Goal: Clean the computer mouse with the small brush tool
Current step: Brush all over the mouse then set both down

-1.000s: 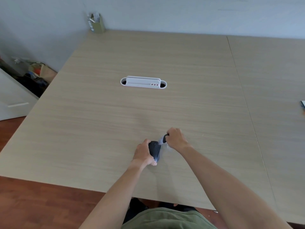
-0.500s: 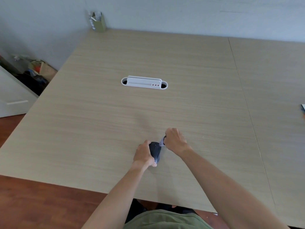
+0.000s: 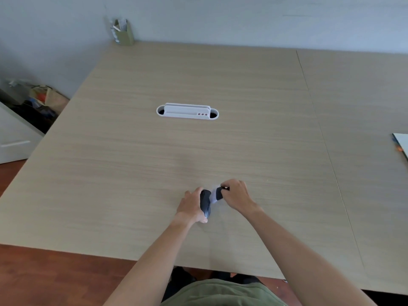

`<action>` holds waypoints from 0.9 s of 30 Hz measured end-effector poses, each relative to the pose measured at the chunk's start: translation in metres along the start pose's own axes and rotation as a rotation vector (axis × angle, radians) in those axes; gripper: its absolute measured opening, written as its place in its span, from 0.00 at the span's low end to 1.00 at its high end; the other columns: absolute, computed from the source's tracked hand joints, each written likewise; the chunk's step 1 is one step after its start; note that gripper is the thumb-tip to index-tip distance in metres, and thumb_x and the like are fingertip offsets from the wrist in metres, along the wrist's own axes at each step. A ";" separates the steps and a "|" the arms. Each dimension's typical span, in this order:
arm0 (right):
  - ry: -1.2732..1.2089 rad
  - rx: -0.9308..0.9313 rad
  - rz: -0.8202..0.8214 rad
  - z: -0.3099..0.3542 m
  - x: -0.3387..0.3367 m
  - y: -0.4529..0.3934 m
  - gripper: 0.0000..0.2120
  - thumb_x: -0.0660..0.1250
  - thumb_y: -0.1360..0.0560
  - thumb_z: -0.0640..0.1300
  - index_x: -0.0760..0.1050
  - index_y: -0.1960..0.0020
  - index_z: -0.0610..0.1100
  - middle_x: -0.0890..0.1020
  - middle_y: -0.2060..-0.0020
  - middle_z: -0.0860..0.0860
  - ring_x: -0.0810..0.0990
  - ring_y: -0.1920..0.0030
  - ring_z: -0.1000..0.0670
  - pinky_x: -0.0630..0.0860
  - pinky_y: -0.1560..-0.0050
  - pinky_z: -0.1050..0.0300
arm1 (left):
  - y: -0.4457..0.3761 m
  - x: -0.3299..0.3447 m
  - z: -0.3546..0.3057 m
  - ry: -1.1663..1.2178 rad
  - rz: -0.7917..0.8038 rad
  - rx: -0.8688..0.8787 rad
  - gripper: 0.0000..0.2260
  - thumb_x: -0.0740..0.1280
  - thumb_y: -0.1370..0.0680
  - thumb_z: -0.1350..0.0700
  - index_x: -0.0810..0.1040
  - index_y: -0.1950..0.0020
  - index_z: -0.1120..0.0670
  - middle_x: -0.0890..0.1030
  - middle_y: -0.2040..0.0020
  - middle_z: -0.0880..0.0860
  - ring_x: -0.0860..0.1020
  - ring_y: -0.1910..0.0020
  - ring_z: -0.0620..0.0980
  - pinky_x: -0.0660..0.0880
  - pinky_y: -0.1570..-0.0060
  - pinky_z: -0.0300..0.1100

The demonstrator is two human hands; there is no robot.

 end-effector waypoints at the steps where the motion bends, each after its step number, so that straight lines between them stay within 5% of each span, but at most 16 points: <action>1: -0.056 0.002 -0.023 0.004 -0.001 -0.001 0.06 0.59 0.34 0.31 0.67 0.70 0.34 0.64 0.75 0.44 0.60 0.68 0.46 0.59 0.67 0.53 | -0.001 0.000 0.000 -0.005 0.006 0.011 0.46 0.80 0.38 0.60 0.61 0.25 0.46 0.67 0.36 0.55 0.75 0.39 0.58 0.78 0.42 0.53; 5: -0.075 -0.013 0.060 0.009 0.011 0.005 0.07 0.60 0.31 0.30 0.77 0.60 0.30 0.79 0.64 0.36 0.73 0.63 0.38 0.73 0.61 0.45 | -0.004 -0.003 0.002 -0.046 0.037 0.065 0.49 0.80 0.39 0.62 0.60 0.24 0.46 0.68 0.36 0.54 0.75 0.39 0.56 0.78 0.43 0.50; 7: 0.057 -0.004 0.091 0.003 0.016 0.014 0.08 0.57 0.34 0.30 0.67 0.71 0.36 0.73 0.67 0.42 0.68 0.66 0.42 0.66 0.69 0.49 | -0.007 -0.004 0.003 -0.061 0.052 0.089 0.50 0.80 0.40 0.62 0.59 0.23 0.44 0.68 0.35 0.53 0.74 0.37 0.55 0.77 0.45 0.48; 10: 0.142 0.012 0.043 -0.002 0.011 0.020 0.12 0.56 0.36 0.31 0.58 0.74 0.42 0.67 0.70 0.46 0.64 0.67 0.43 0.57 0.73 0.56 | -0.009 -0.006 0.006 -0.052 0.052 0.103 0.51 0.81 0.41 0.61 0.59 0.23 0.44 0.68 0.34 0.53 0.72 0.35 0.54 0.75 0.46 0.45; 14: -0.067 -0.065 0.032 0.016 0.012 0.021 0.06 0.60 0.32 0.31 0.75 0.65 0.32 0.76 0.69 0.40 0.69 0.65 0.40 0.70 0.63 0.46 | -0.011 -0.007 0.005 -0.039 0.050 0.119 0.49 0.81 0.41 0.62 0.63 0.25 0.47 0.70 0.35 0.53 0.73 0.37 0.54 0.75 0.44 0.45; 17: -0.015 -0.133 0.158 0.022 0.024 0.026 0.11 0.61 0.29 0.31 0.82 0.55 0.37 0.78 0.63 0.42 0.74 0.60 0.42 0.70 0.61 0.52 | -0.011 -0.007 0.004 -0.065 0.057 0.138 0.48 0.81 0.42 0.61 0.64 0.26 0.48 0.72 0.36 0.54 0.75 0.39 0.55 0.78 0.44 0.48; 21: 0.216 -0.074 0.045 -0.003 0.008 0.018 0.10 0.59 0.28 0.32 0.79 0.57 0.41 0.75 0.58 0.48 0.76 0.56 0.42 0.73 0.60 0.52 | -0.012 -0.008 0.007 -0.097 0.056 0.136 0.50 0.82 0.42 0.60 0.61 0.25 0.46 0.71 0.36 0.54 0.74 0.38 0.56 0.77 0.44 0.50; 23: 0.125 -0.061 -0.024 -0.008 0.002 0.015 0.13 0.60 0.28 0.33 0.81 0.50 0.41 0.78 0.56 0.45 0.77 0.53 0.41 0.76 0.55 0.49 | -0.013 -0.007 0.007 -0.104 0.053 0.140 0.50 0.82 0.42 0.60 0.61 0.25 0.46 0.72 0.36 0.54 0.75 0.39 0.56 0.77 0.43 0.52; 27: -0.015 -0.164 0.122 0.005 0.025 0.018 0.16 0.63 0.28 0.32 0.83 0.46 0.44 0.79 0.59 0.42 0.74 0.57 0.47 0.70 0.58 0.60 | -0.017 -0.006 0.006 -0.109 0.043 0.143 0.48 0.82 0.42 0.60 0.63 0.26 0.47 0.73 0.37 0.54 0.77 0.42 0.55 0.79 0.45 0.51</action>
Point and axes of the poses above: each hand's wrist, its own y-axis away from the middle knuckle, its own x-axis out of the palm, z = x × y, the point moved 7 cm from there along -y, towards the middle knuckle
